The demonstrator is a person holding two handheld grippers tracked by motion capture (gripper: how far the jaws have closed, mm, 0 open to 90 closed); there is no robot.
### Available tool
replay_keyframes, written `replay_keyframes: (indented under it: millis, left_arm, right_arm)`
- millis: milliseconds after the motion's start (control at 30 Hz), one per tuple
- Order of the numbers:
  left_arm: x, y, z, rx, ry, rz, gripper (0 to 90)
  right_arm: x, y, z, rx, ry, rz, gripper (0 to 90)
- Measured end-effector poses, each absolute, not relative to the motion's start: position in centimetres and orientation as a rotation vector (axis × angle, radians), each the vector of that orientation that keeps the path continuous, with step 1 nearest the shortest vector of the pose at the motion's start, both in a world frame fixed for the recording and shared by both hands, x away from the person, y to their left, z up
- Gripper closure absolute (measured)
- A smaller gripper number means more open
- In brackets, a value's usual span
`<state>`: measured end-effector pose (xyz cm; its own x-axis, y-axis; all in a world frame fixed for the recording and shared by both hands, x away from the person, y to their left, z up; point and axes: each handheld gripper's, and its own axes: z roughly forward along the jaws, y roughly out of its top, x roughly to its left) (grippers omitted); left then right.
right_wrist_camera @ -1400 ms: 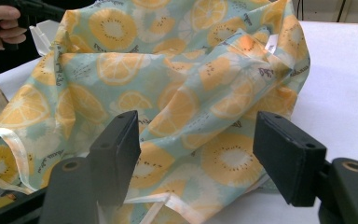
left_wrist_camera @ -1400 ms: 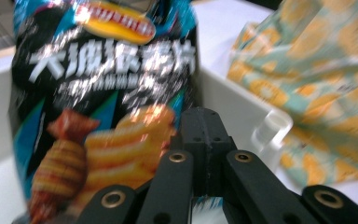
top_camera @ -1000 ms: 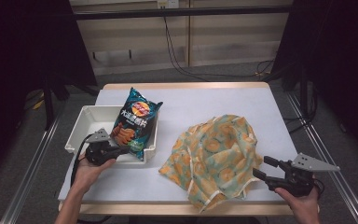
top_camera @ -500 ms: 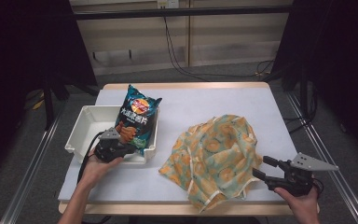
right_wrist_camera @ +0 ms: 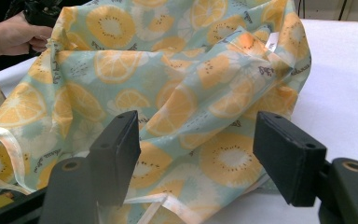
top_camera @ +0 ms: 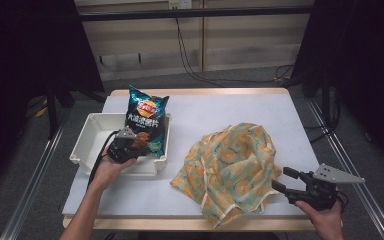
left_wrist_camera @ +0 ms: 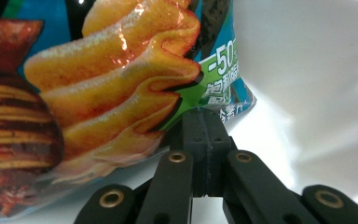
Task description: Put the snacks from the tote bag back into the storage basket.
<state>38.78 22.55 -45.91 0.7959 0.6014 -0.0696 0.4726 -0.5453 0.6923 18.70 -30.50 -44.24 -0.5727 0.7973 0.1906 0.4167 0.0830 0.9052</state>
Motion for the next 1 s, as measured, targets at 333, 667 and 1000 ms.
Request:
replay_keyframes:
  millis: [333, 667, 1000]
  left_arm:
    - [40.0, 23.0, -46.4, 2.262, 0.839, 0.244, 90.0]
    - [40.5, 25.5, -46.7, 2.226, 0.937, 0.249, 90.0]
    - [41.4, 24.7, -46.6, 2.244, 0.934, 0.246, 90.0]
  right_arm:
    - [18.7, -30.4, -44.3, 1.204, 2.017, 1.488, 31.1]
    - [18.6, -30.4, -44.3, 1.214, 2.015, 1.489, 31.1]
    - [18.7, -30.3, -44.4, 1.205, 2.025, 1.486, 31.1]
